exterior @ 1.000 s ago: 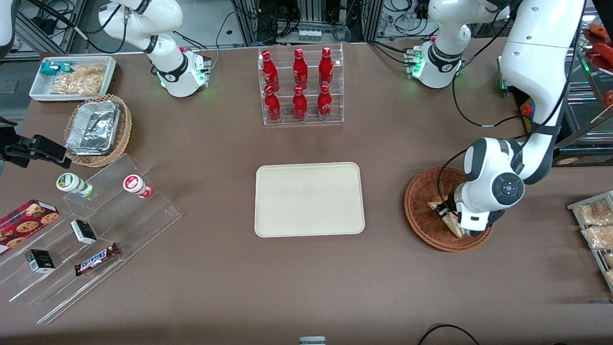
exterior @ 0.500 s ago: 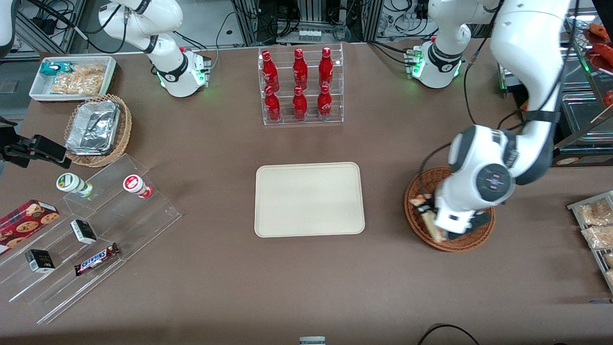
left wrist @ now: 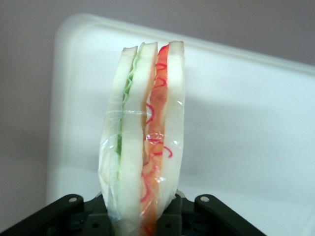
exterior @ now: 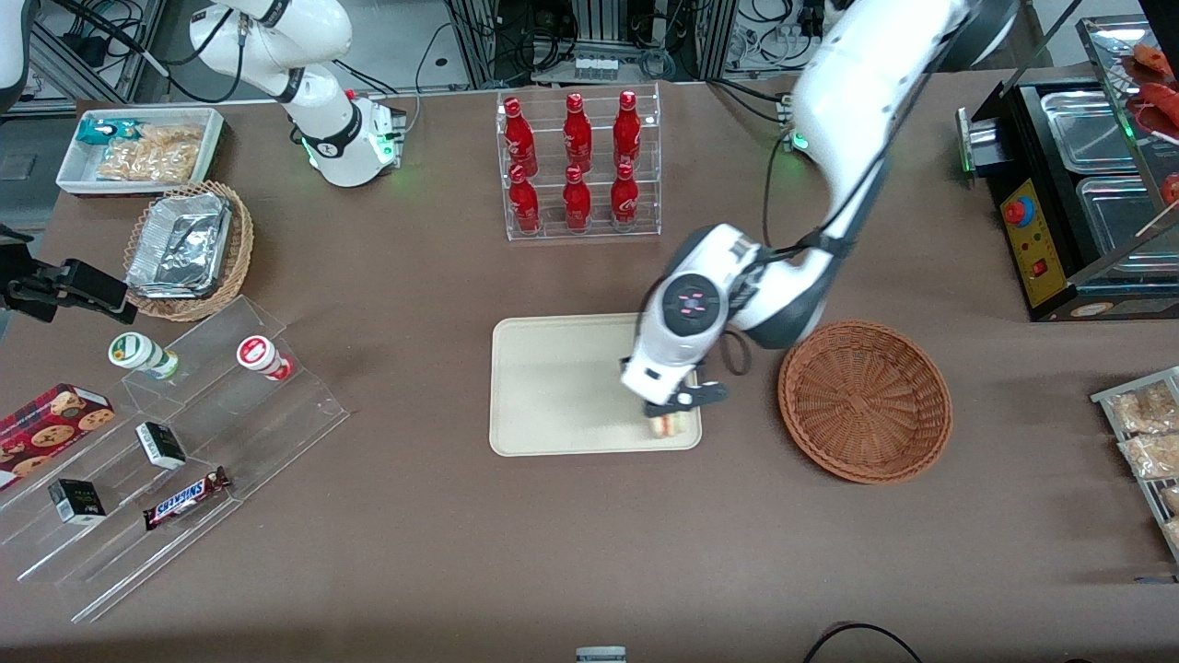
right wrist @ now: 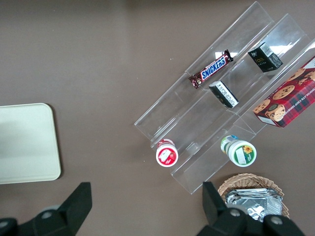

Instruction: Place sandwich from basket to tray

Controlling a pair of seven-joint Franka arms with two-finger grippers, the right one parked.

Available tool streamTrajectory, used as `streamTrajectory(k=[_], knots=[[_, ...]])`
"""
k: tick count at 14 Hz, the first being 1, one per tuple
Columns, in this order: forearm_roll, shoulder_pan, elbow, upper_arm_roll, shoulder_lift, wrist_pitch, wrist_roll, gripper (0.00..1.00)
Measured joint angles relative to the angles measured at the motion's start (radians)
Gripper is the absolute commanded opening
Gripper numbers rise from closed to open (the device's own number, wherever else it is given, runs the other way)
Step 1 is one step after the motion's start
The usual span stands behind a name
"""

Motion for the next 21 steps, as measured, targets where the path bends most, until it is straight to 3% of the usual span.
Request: streamTrajectory(k=[2,3,4,5,11,17,21], knots=[[0.001,-0.080,0.058,0.002,0.076,0.034,-0.057,0.19],[0.002,-0.104,0.086,0.003,0.098,0.034,-0.070,0.45],[0.002,-0.114,0.105,0.005,0.110,0.034,-0.076,0.94],[0.003,-0.115,0.116,0.008,0.114,0.033,-0.076,1.00],[0.121,-0.099,0.169,0.060,0.105,0.025,-0.076,1.00],[0.123,-0.087,0.187,0.196,-0.042,-0.178,-0.073,1.00],[0.121,-0.076,0.110,0.309,-0.157,-0.219,-0.015,1.00]])
